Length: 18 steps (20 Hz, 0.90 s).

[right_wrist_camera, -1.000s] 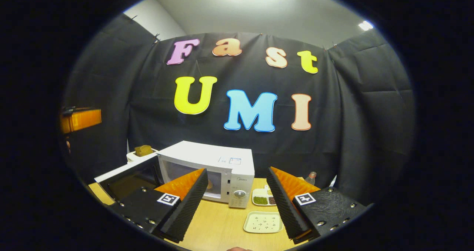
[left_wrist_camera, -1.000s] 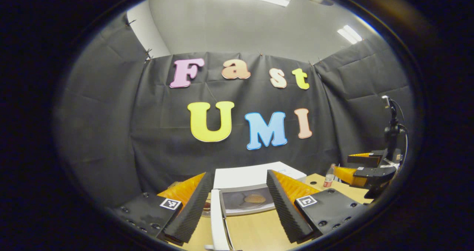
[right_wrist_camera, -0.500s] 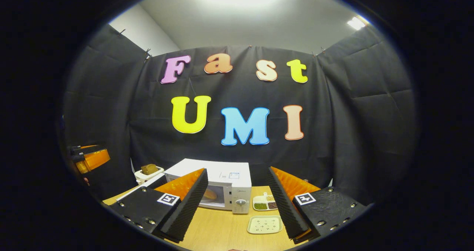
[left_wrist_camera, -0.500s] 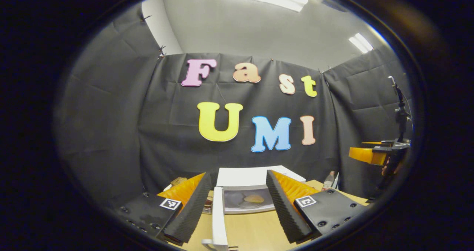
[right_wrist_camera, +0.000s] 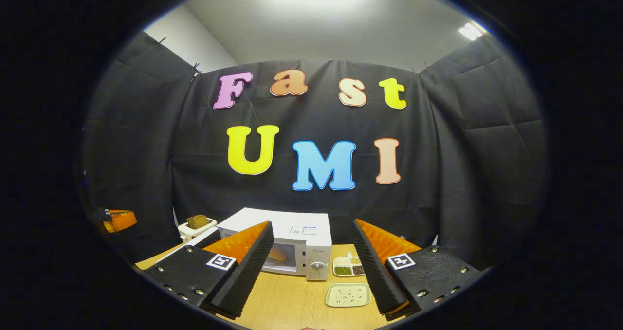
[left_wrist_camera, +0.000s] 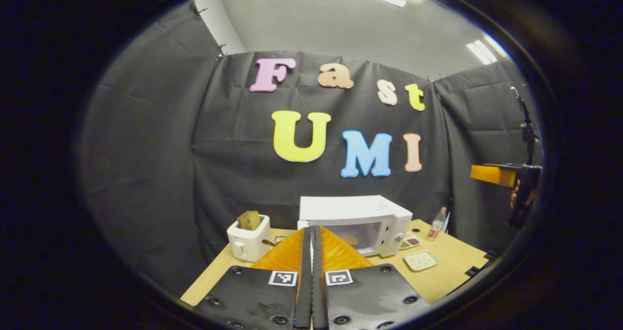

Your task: Open the microwave oven with the left hand, put the food in, and close the microwave oven.

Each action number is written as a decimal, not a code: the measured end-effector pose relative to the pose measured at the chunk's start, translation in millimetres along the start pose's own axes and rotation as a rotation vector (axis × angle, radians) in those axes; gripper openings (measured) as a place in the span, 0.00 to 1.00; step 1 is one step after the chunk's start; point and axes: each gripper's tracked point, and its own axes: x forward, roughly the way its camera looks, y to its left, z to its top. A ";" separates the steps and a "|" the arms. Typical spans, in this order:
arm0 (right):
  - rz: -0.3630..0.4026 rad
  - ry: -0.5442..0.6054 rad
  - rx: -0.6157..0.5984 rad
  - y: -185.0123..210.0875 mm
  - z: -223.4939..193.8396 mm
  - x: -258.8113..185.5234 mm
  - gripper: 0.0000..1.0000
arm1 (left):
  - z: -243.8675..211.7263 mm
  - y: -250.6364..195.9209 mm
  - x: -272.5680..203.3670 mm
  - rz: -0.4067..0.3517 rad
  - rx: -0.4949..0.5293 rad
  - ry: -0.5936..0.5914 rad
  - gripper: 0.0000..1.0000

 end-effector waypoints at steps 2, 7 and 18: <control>-0.003 0.007 0.010 1.0 -1.3 -0.7 0.97 | -27.5 13.9 -3.1 0.010 0.009 0.057 0.06; -0.007 0.017 0.011 7.6 -3.8 -4.2 0.97 | -92.3 33.7 -8.2 0.015 -0.011 0.183 0.07; -0.017 0.012 0.008 2.8 0.8 -4.9 0.97 | -147.8 2.0 1.3 -0.084 -0.033 0.304 0.07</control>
